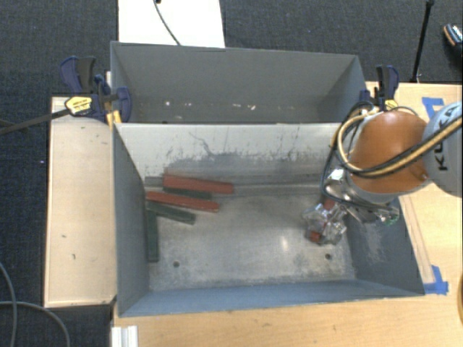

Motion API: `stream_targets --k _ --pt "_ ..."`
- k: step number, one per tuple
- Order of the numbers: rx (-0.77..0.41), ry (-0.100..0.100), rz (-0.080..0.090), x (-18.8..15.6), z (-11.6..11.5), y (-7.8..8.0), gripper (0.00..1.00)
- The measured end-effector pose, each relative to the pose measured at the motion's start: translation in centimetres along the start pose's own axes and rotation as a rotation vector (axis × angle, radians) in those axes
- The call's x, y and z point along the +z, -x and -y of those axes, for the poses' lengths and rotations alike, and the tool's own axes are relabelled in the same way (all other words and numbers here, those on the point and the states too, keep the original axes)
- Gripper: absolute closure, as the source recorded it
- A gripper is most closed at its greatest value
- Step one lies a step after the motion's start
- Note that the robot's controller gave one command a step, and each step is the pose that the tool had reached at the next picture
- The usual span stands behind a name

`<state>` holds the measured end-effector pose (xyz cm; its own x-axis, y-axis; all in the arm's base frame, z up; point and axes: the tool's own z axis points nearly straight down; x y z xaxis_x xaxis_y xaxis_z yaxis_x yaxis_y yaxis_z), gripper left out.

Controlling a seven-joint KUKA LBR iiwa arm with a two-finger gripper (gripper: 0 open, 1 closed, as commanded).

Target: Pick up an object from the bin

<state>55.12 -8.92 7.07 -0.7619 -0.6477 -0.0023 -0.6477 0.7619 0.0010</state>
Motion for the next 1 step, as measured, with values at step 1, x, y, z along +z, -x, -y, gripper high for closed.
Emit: stream_targets --k 1 --pt "0.041 -0.009 0.006 -13.76 0.04 0.12 1.00"
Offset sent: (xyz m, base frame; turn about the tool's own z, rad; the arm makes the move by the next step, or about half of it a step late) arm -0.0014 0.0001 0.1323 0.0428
